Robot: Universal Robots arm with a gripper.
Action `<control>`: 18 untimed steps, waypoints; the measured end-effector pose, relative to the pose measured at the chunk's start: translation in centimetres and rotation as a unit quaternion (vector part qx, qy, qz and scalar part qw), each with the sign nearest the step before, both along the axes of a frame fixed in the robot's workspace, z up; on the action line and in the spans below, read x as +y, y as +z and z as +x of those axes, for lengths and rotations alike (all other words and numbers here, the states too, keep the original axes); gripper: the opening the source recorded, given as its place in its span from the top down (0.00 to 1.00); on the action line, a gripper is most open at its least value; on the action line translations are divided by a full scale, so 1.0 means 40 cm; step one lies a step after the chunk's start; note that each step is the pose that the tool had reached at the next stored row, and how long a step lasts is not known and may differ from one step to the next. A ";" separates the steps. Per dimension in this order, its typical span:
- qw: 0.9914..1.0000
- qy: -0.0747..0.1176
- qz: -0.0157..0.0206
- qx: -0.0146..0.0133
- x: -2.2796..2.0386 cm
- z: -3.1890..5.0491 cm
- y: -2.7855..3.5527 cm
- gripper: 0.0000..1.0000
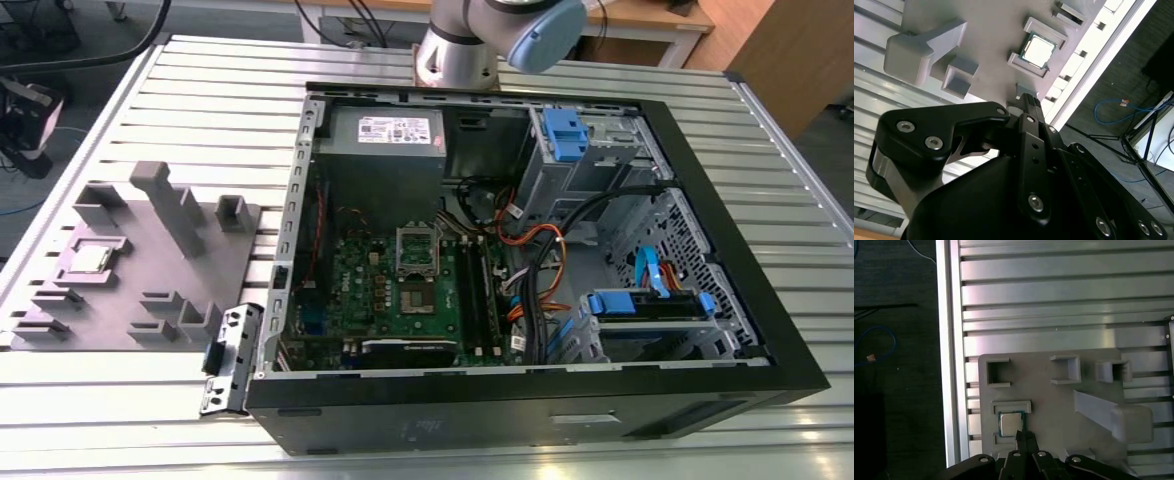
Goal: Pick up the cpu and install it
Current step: 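Reach for the cpu, then pick up the cpu and move it towards the insertion slot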
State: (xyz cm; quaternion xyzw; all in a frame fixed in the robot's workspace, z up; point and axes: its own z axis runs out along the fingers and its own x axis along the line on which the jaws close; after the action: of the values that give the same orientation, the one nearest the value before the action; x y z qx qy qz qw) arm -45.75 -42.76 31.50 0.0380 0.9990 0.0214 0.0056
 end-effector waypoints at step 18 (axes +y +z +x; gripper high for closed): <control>1.000 0.000 0.000 0.017 -0.047 0.003 -0.034 0.89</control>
State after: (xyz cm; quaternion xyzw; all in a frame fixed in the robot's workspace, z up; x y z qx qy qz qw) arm -45.62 -44.65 30.13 0.0384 0.9990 0.0208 -0.0114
